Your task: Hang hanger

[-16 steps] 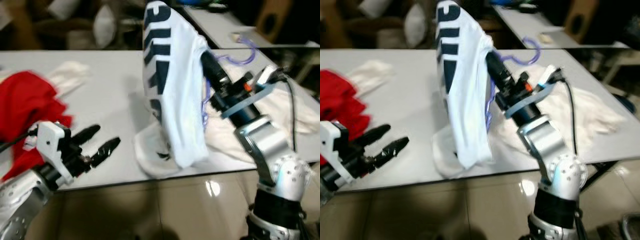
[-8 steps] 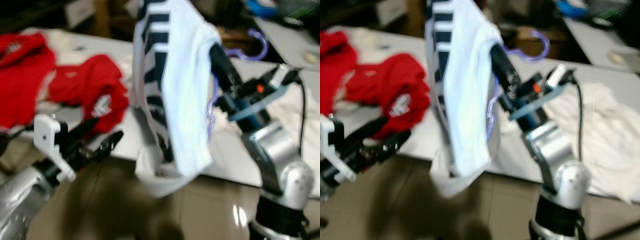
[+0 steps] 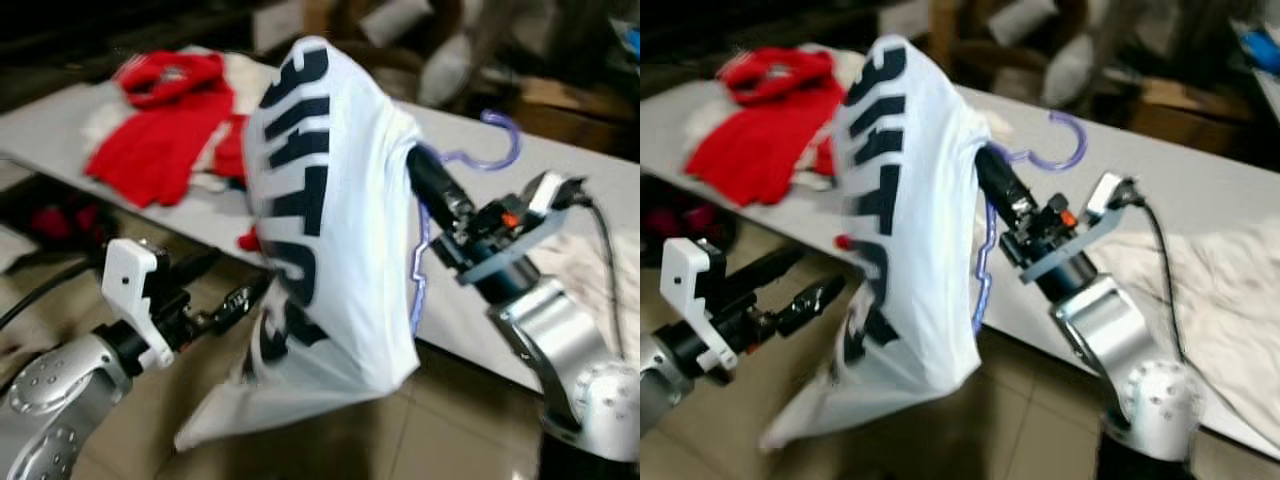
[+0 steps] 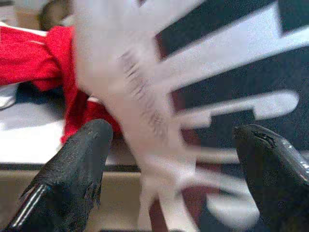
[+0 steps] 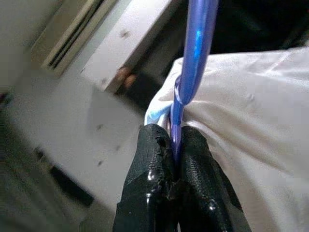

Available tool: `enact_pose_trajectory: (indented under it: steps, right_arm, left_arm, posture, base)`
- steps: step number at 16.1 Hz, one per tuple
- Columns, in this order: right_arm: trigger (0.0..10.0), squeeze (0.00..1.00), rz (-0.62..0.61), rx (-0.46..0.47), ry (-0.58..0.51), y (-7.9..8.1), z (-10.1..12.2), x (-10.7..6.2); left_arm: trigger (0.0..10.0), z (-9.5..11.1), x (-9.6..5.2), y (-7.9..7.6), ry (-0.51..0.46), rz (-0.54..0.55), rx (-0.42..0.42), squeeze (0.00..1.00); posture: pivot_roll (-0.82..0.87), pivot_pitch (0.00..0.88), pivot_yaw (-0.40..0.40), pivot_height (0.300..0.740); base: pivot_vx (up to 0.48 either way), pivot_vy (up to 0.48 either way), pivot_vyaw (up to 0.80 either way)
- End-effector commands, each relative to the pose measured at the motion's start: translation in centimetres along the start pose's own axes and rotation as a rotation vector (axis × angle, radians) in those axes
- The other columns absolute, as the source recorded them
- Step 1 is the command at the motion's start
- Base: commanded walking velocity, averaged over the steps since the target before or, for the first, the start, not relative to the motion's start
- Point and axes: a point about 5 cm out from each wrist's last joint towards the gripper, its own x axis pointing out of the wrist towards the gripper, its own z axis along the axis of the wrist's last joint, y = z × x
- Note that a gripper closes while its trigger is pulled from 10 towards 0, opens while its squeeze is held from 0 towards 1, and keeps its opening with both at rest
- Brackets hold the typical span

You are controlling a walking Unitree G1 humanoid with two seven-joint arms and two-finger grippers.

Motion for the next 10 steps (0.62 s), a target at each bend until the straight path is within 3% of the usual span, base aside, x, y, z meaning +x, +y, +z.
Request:
enact_pose_trajectory:
  steps: [1, 5, 7, 8, 10]
  right_arm:
    - [10.0, 0.00, 0.016, -0.027, 0.004, 0.4, 0.0, -0.2]
    - [10.0, 0.00, -0.040, -0.155, 0.081, -0.5, -0.5, -0.5]
    - [10.0, 0.00, -0.123, -0.275, 0.166, -2.0, -0.9, -1.0]
    - [10.0, 0.00, -0.158, -0.409, 0.260, -2.7, -1.6, -0.9]
    - [10.0, 0.00, -0.177, -0.491, 0.305, -3.3, -2.0, -0.7]
  left_arm:
    - [10.0, 0.1, 0.2, -0.1, -0.003, 0.001, 0.014, 0.54]
    - [10.0, 0.0, 0.9, 0.5, -0.012, 0.042, 0.024, 0.55]
    - [10.0, -0.6, 0.9, 0.5, 0.025, 0.047, 0.047, 0.53]
    - [10.0, -0.7, 0.9, 0.5, 0.039, 0.034, 0.058, 0.48]
    - [10.0, -1.0, 0.8, 0.4, 0.050, 0.039, 0.070, 0.46]
  posture:
    - [0.00, 0.010, -0.011, 0.740]
    - [-0.01, 0.000, -0.020, 0.740]
    - [-0.01, 0.000, -0.025, 0.740]
    - [-0.01, 0.000, -0.031, 0.740]
    - [0.00, 0.000, -0.044, 0.740]
  base:
    - [0.000, 0.000, 0.80]
    - [0.000, 0.000, 0.80]
    - [0.000, 0.000, 0.80]
    - [0.000, 0.000, 0.80]
    - [0.000, 0.000, 0.80]
